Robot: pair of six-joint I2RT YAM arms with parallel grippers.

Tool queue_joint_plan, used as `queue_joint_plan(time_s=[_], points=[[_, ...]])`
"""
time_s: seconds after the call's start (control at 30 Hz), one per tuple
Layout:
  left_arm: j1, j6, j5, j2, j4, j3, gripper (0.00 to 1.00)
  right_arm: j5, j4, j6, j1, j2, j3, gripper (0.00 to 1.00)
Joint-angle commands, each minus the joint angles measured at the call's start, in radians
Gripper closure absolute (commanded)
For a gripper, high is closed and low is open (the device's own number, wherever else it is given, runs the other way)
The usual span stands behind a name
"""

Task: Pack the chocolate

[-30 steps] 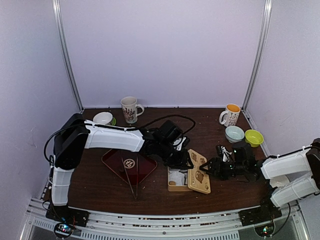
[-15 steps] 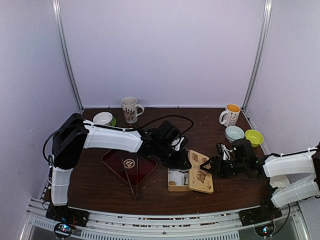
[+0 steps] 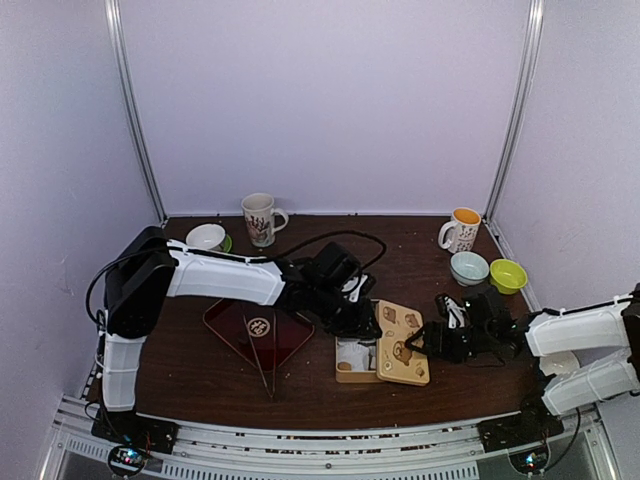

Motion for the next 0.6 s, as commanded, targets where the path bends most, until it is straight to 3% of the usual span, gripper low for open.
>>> queue_joint_plan(time_s=[0.0,0.27,0.57], points=[[0.011,0.020,-0.009,-0.042,0.009,-0.001,0.78,-0.068,0.127,0.057,0.003,0.062,-0.039,0.27],[0.025,0.044,-0.033,-0.118,-0.006,-0.053,0.72,-0.116,0.217,0.103,0.005,0.081,-0.040,0.35],[0.050,0.089,-0.096,-0.223,-0.030,-0.142,0.55,-0.126,0.196,0.100,0.014,0.070,0.001,0.39]])
